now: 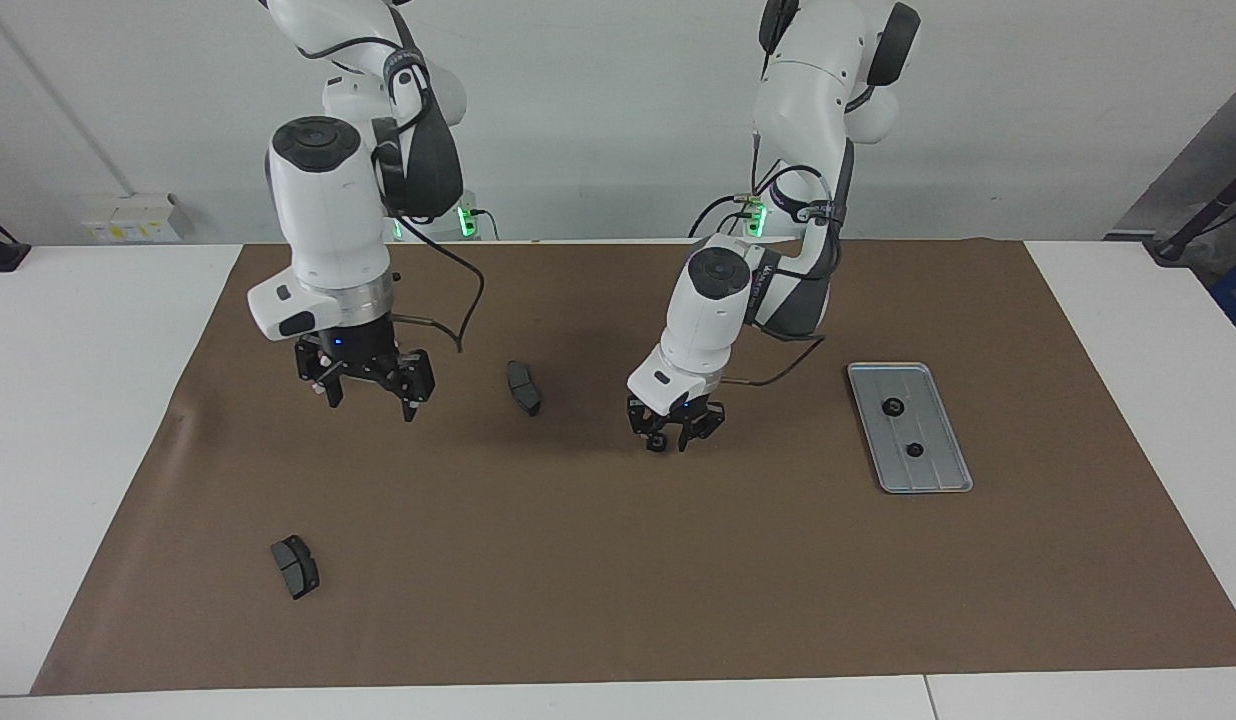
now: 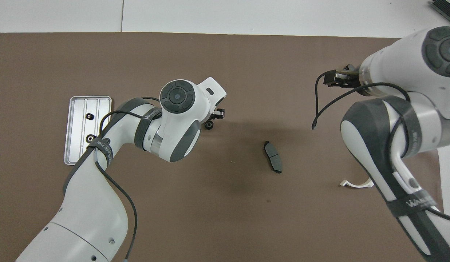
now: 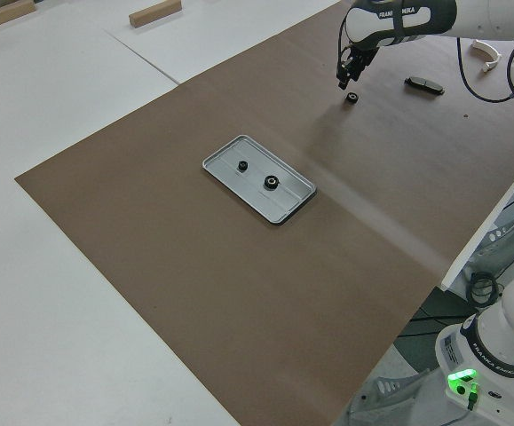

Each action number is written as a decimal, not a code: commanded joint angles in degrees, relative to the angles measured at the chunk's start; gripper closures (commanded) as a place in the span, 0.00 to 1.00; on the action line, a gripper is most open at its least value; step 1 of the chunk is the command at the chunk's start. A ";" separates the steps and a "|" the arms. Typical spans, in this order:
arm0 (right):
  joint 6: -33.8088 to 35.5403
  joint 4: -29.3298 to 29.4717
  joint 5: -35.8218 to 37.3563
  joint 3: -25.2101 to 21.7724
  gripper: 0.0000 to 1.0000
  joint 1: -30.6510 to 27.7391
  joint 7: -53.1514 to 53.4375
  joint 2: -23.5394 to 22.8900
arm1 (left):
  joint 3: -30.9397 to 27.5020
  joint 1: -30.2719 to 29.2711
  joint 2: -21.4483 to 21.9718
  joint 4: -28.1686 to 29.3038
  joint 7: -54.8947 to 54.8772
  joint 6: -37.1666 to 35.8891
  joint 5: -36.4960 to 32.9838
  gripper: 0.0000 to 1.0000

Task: Pick bearing gear from pile to tray
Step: 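Withdraw the right gripper to rest while the left gripper holds the gear, then lower the gear onto the tray with the left gripper and release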

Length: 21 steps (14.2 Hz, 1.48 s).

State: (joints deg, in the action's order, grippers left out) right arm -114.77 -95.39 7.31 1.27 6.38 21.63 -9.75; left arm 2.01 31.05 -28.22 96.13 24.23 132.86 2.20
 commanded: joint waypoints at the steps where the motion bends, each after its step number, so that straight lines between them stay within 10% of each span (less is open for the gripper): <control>1: 4.80 -1.20 -5.11 -5.73 0.00 0.30 -9.81 4.72 | -0.87 0.77 -0.08 1.51 1.08 1.52 -2.02 0.34; 6: 17.97 0.72 -5.29 -12.42 0.00 0.65 -19.95 10.79 | -0.87 1.65 0.09 3.54 0.99 2.93 -2.11 0.32; 15: 24.14 -2.87 -5.21 -10.85 0.00 -0.75 -17.32 15.80 | -1.74 4.64 -2.37 2.84 2.66 2.23 -2.11 0.41; 21: 24.16 -0.32 -6.35 -10.41 0.00 -1.72 -17.50 14.23 | -2.27 3.59 -2.37 0.22 2.14 -1.71 -3.26 1.00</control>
State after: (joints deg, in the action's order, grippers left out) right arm -90.27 -96.72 2.64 -10.22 6.20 3.48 5.36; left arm 0.84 34.87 -29.69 98.13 25.85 133.36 0.46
